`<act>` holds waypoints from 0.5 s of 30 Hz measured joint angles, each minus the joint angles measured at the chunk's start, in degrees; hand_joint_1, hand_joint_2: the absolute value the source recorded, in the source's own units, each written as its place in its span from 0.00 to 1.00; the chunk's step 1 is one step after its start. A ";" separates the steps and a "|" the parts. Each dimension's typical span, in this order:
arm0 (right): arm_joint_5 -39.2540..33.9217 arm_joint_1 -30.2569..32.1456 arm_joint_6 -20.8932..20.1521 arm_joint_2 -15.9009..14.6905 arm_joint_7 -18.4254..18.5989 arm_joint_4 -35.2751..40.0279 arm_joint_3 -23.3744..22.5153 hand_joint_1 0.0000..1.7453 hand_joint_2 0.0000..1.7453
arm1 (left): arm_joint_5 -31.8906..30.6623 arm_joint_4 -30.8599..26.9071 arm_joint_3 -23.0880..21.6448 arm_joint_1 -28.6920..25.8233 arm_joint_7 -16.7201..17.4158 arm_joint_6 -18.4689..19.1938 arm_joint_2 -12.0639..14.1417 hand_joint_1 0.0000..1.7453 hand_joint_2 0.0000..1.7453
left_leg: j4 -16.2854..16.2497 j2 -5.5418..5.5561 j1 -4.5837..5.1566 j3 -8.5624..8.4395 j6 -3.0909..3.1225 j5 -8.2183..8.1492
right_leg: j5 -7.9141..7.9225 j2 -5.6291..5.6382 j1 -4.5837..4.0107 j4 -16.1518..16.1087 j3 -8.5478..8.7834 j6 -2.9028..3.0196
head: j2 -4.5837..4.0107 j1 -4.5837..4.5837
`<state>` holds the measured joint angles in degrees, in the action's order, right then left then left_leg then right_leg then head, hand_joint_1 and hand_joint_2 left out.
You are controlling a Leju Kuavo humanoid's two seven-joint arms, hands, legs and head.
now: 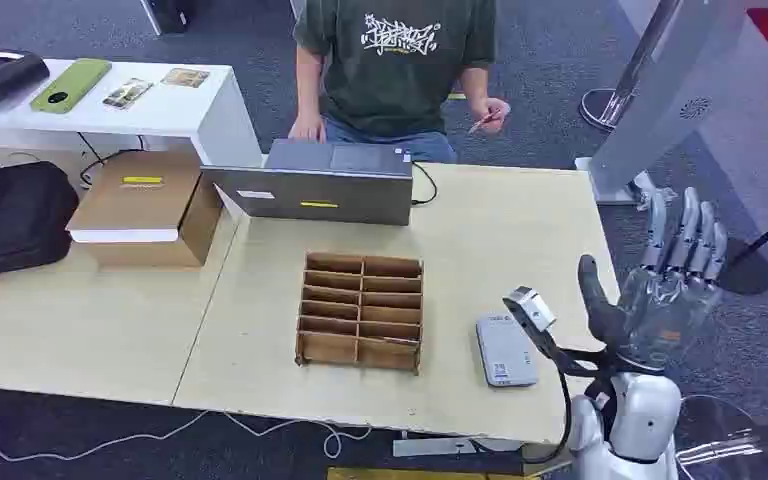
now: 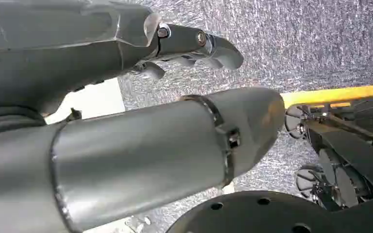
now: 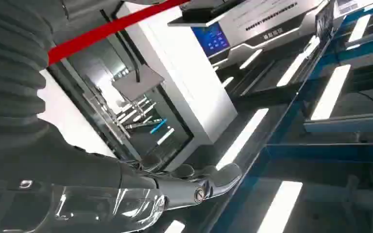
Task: Pass the card to the sensor for recognition and then transmit it.
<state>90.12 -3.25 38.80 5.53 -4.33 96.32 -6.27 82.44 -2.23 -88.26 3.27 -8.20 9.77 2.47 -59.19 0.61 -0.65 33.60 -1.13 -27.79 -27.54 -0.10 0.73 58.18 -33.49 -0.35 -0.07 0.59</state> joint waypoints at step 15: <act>0.07 -6.69 -2.49 -9.70 20.98 -6.20 10.22 0.00 1.00 | -1.70 0.00 0.00 0.28 0.59 -0.18 0.37 0.00 0.00 | 0.00 0.00 0.00 0.00 -0.03 0.03 | 0.02 0.00 0.00 0.02 0.02 0.01 | 0.00 0.00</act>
<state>90.18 -9.93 36.31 -4.17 16.66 90.12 3.94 80.74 -2.23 -88.26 3.56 -7.61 9.59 2.84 -59.19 0.62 -0.65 33.61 -1.16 -27.76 -27.52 -0.10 0.74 58.20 -33.47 -0.34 -0.07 0.59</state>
